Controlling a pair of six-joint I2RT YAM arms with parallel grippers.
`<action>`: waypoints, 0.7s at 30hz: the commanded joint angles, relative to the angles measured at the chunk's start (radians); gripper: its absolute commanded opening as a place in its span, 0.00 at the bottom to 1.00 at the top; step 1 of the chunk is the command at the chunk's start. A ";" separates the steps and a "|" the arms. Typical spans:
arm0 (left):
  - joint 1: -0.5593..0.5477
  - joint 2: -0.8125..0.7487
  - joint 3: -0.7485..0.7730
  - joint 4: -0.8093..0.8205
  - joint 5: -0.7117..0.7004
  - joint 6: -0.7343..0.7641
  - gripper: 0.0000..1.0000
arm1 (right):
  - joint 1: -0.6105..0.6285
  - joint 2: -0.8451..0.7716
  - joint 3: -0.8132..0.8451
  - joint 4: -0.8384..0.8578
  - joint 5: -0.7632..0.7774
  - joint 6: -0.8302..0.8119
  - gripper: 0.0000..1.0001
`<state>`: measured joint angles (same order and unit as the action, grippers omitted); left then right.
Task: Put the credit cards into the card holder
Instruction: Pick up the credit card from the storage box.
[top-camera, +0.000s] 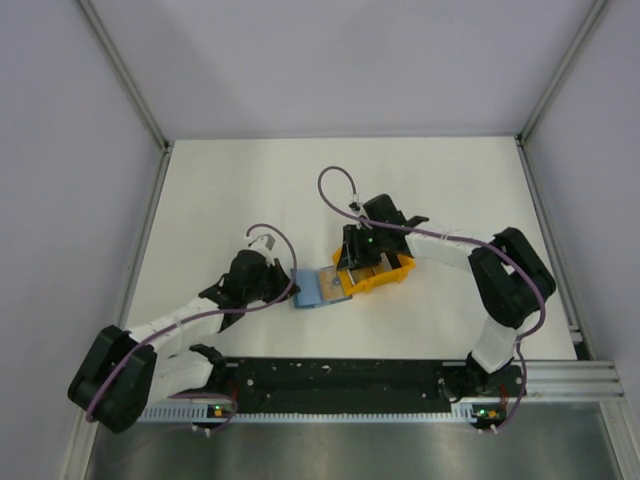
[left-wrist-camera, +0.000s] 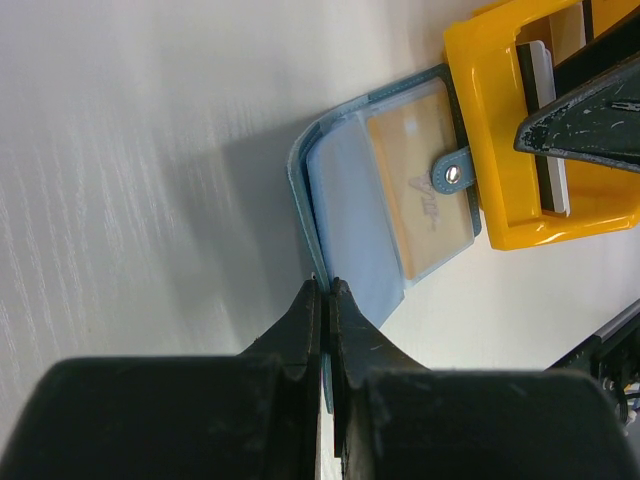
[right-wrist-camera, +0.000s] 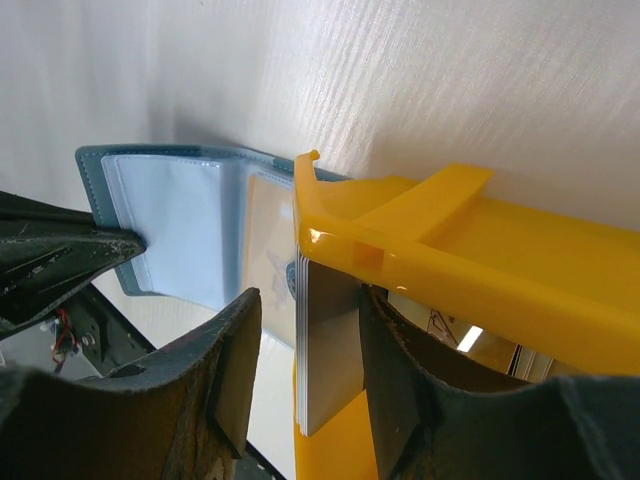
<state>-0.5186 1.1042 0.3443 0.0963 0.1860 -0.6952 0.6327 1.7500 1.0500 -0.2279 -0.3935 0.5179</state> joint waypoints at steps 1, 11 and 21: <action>0.000 0.003 0.027 0.042 0.017 0.014 0.00 | 0.021 -0.046 0.031 0.042 -0.082 0.022 0.43; 0.000 0.016 0.027 0.052 0.024 0.014 0.00 | 0.022 -0.073 0.022 0.041 -0.071 0.028 0.43; 0.000 0.019 0.027 0.052 0.026 0.013 0.00 | 0.021 -0.078 0.018 0.038 -0.065 0.028 0.38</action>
<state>-0.5175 1.1110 0.3443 0.0978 0.1898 -0.6926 0.6327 1.7161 1.0492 -0.2249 -0.4023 0.5255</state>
